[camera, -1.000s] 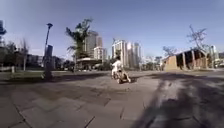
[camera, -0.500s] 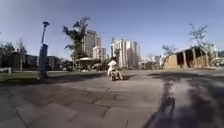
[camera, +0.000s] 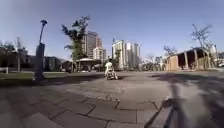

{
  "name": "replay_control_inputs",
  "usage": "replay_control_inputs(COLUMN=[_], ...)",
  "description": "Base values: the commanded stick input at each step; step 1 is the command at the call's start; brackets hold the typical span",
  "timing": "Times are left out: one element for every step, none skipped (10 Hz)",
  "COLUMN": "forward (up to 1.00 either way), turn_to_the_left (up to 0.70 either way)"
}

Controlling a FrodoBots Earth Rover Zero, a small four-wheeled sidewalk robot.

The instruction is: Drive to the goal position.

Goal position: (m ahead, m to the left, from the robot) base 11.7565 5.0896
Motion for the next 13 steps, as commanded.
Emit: replay_control_inputs(forward=[0.82, 0.82, 0.82, 0.83, 0.83, 0.83, 0.83, 0.83, 0.83, 0.84, 0.84, 0.85, 0.85], turn_to_the_left=[0.01, 0.01, 0.01, 0.01, 0.01, 0.01, 0.01, 0.01, 0.01, 0.01, 0.01, 0.01, 0.01])
